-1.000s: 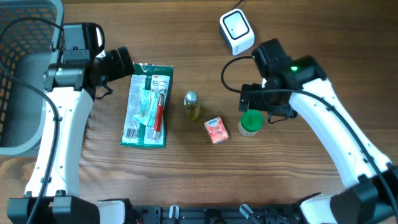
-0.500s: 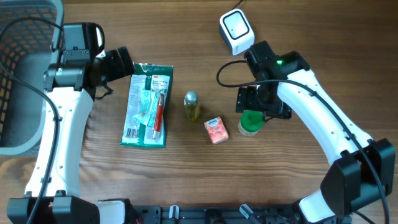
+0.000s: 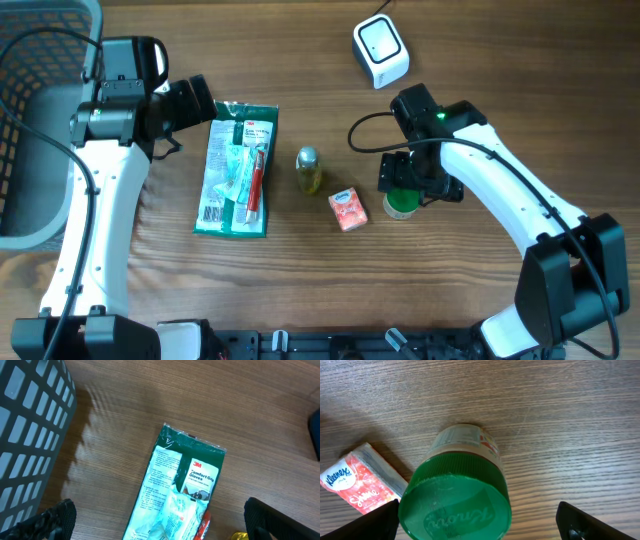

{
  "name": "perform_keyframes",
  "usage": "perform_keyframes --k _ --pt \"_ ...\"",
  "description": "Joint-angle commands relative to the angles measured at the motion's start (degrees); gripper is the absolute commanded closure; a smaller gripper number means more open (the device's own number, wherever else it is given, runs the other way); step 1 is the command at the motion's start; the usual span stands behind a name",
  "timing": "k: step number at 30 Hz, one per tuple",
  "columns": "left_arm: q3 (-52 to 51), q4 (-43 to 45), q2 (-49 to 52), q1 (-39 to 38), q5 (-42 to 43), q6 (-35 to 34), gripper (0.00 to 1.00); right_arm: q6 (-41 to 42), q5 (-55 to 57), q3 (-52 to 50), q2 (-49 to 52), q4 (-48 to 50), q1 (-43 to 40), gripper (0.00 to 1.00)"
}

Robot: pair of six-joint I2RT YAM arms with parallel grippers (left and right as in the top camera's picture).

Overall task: Scan the item barcode
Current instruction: 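Lower the right gripper and close it on the green-lidded jar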

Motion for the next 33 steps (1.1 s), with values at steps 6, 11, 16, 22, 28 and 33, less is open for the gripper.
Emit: perform_keyframes --k 6,11,16,22,28,33 --pt "0.81 0.15 -0.42 0.22 0.44 -0.50 0.00 -0.90 -3.45 -4.28 0.76 4.42 0.20 0.01" --pt "0.81 0.15 -0.42 0.22 0.44 -0.50 0.00 -0.92 -3.43 -5.77 0.76 6.54 0.17 0.02" --pt "0.81 0.15 -0.42 0.22 0.44 -0.50 0.00 -2.14 -3.48 -5.77 0.76 7.50 0.17 0.05" --pt "0.81 0.15 -0.42 0.22 0.44 -0.50 0.00 -4.59 -3.43 -5.77 0.76 7.50 0.17 0.10" --pt "0.81 0.13 -0.42 0.22 0.44 -0.50 0.00 -5.22 -3.43 -5.77 0.76 7.52 0.17 0.21" --pt "0.81 0.15 -0.42 0.22 0.44 -0.50 0.00 -5.22 -3.39 -5.77 0.76 7.54 0.17 0.23"
